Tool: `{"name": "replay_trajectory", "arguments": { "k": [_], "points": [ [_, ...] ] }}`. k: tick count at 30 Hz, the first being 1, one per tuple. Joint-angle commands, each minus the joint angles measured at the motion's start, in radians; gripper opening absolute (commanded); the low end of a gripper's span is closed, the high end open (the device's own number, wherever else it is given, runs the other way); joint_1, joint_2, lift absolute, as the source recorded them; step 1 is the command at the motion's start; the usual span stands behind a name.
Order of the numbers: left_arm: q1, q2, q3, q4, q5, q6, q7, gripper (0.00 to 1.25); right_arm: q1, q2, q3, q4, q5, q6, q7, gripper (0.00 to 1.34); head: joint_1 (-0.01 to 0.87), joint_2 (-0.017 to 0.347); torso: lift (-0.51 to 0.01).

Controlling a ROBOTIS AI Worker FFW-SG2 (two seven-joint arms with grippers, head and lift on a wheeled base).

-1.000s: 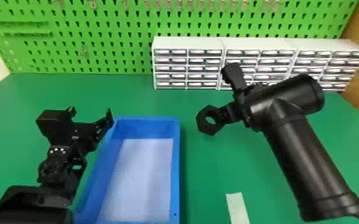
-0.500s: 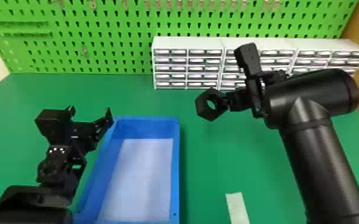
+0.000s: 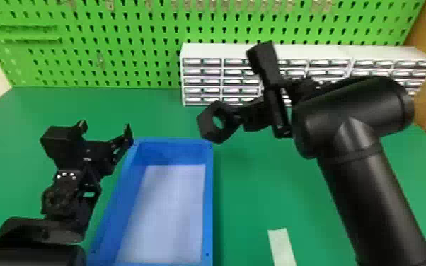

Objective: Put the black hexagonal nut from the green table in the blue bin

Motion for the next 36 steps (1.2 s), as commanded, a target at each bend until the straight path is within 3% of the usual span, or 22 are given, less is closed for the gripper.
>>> {"name": "replay_trajectory", "arguments": {
  "k": [1, 19, 26, 36],
  "points": [
    [0.004, -0.001, 0.01, -0.013, 0.001, 0.0, 0.0, 1.0, -0.001, -0.004, 0.054, -0.005, -0.048, -0.003, 0.0, 0.27, 0.686, 0.052, -0.097],
    [-0.002, -0.001, 0.052, -0.038, 0.006, 0.0, 0.008, 1.0, -0.004, -0.016, 0.275, 0.033, -0.152, -0.034, -0.003, 0.27, 0.686, 0.052, -0.097],
    [-0.01, -0.001, 0.047, -0.038, 0.01, 0.0, 0.008, 1.0, -0.015, -0.028, 0.369, 0.11, -0.203, -0.101, -0.035, 0.27, 0.686, 0.052, -0.097],
    [-0.017, -0.001, 0.046, -0.039, 0.009, 0.0, 0.008, 1.0, -0.012, -0.038, 0.43, 0.194, -0.176, -0.175, -0.04, 0.27, 0.686, 0.052, -0.097]
  ]
}}
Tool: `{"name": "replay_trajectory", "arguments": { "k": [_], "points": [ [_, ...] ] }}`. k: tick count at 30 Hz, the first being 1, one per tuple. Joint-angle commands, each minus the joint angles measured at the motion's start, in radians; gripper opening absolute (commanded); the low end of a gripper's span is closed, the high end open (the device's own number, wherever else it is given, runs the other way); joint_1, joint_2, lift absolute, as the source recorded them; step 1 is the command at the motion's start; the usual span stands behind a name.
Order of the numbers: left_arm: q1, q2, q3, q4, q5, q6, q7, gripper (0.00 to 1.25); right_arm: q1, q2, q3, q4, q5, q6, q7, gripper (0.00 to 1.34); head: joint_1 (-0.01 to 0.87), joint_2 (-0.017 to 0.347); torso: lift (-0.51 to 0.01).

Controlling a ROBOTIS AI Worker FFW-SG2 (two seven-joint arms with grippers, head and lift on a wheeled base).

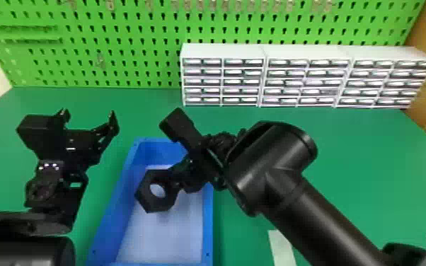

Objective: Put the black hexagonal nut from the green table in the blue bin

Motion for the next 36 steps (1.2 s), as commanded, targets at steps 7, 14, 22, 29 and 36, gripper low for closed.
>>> {"name": "replay_trajectory", "arguments": {
  "k": [7, 14, 22, 29, 36],
  "points": [
    [-0.012, 0.001, -0.005, 0.002, -0.002, 0.002, 0.0, 1.0, -0.014, -0.018, 0.085, 0.062, 0.009, -0.032, -0.008, 0.27, 0.686, 0.052, -0.097],
    [-0.008, 0.001, -0.013, 0.002, -0.004, 0.002, 0.0, 1.0, -0.014, -0.022, 0.076, 0.077, 0.011, -0.033, -0.011, 0.27, 0.686, 0.052, -0.097],
    [-0.009, 0.001, -0.013, 0.002, -0.002, 0.002, 0.0, 1.0, -0.023, -0.025, 0.079, 0.077, 0.018, -0.035, -0.011, 0.27, 0.686, 0.052, -0.097],
    [-0.008, 0.001, -0.014, 0.002, -0.002, 0.002, 0.0, 1.0, -0.026, -0.03, 0.094, 0.085, 0.026, -0.035, -0.011, 0.27, 0.686, 0.052, -0.097],
    [-0.008, 0.001, -0.014, 0.002, -0.001, 0.002, 0.0, 1.0, -0.034, -0.036, 0.108, 0.089, 0.031, -0.035, -0.011, 0.36, 0.686, 0.052, -0.097]
  ]
}}
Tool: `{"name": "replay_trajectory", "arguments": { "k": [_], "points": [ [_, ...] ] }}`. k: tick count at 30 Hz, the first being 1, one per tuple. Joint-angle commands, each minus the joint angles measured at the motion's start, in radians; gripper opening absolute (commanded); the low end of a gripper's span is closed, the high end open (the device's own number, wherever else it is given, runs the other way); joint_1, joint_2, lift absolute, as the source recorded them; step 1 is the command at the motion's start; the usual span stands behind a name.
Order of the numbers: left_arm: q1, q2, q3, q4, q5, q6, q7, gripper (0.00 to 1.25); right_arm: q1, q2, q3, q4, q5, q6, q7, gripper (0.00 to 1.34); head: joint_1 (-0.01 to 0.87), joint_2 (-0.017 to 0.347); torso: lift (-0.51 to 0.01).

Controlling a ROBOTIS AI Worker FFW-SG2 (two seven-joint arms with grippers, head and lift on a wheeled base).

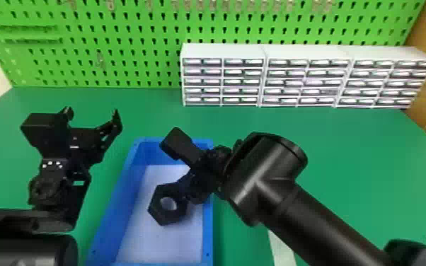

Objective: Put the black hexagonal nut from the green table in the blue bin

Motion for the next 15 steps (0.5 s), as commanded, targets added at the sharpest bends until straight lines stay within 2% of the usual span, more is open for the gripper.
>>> {"name": "replay_trajectory", "arguments": {
  "k": [1, 6, 11, 15],
  "points": [
    [0.0, 0.0, 0.0, 0.0, 0.001, 0.0, 0.0, 1.0, -0.002, -0.002, 0.007, 0.002, 0.005, 0.001, 0.0, 0.36, 0.686, 0.052, -0.097],
    [0.0, 0.0, 0.002, 0.0, 0.002, 0.0, 0.0, 1.0, -0.004, -0.004, 0.011, 0.01, 0.008, 0.0, 0.0, 0.42, 0.686, 0.052, -0.097],
    [0.005, 0.0, 0.005, 0.0, 0.001, 0.0, 0.0, 1.0, -0.006, -0.007, 0.016, 0.016, 0.003, -0.008, 0.0, 0.7, 0.686, 0.052, -0.097],
    [0.006, 0.0, 0.008, 0.0, 0.001, 0.0, 0.0, 1.0, -0.007, -0.009, 0.016, 0.018, 0.0, -0.009, -0.002, 0.75, 0.686, 0.052, -0.097]
  ]
}}
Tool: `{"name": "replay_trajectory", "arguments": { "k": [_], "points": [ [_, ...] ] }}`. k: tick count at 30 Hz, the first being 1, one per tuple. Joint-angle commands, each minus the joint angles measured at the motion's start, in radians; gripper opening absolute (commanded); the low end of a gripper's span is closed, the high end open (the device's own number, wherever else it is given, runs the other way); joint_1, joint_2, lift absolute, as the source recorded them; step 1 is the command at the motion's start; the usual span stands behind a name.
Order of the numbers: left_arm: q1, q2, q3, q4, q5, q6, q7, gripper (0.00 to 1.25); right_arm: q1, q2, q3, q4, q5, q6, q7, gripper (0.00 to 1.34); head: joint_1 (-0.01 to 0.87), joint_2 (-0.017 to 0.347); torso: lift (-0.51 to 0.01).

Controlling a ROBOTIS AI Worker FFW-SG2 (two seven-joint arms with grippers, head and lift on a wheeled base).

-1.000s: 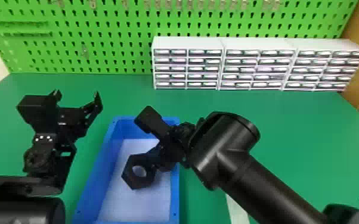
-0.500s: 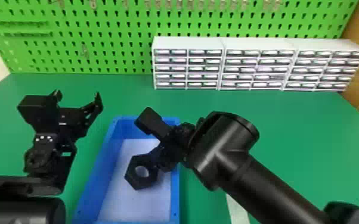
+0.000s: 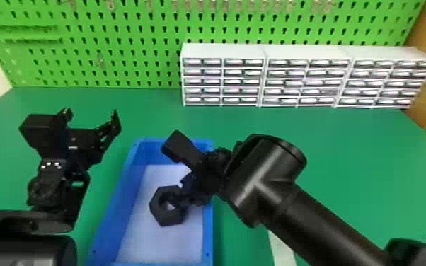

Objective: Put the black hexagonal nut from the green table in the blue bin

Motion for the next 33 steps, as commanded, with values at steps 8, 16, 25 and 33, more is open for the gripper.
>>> {"name": "replay_trajectory", "arguments": {
  "k": [8, 16, 25, 33],
  "points": [
    [0.003, 0.0, 0.004, 0.002, -0.004, 0.0, 0.0, 1.0, -0.003, -0.005, -0.027, 0.0, -0.01, -0.006, -0.001, 0.98, 0.686, 0.052, -0.097],
    [0.005, 0.0, 0.001, 0.002, -0.003, 0.0, 0.0, 1.0, 0.008, -0.011, -0.142, -0.077, -0.028, -0.021, 0.004, 1.0, 0.686, 0.052, -0.097],
    [0.007, 0.0, -0.004, 0.0, -0.003, 0.002, 0.0, 1.0, 0.045, -0.011, -0.323, -0.186, 0.017, -0.039, 0.076, 1.0, 0.686, 0.052, -0.097],
    [0.008, 0.0, -0.005, 0.0, 0.002, 0.002, 0.0, 1.0, 0.111, -0.004, -0.507, -0.259, 0.041, -0.084, 0.091, 1.0, 0.686, 0.052, -0.097]
  ]
}}
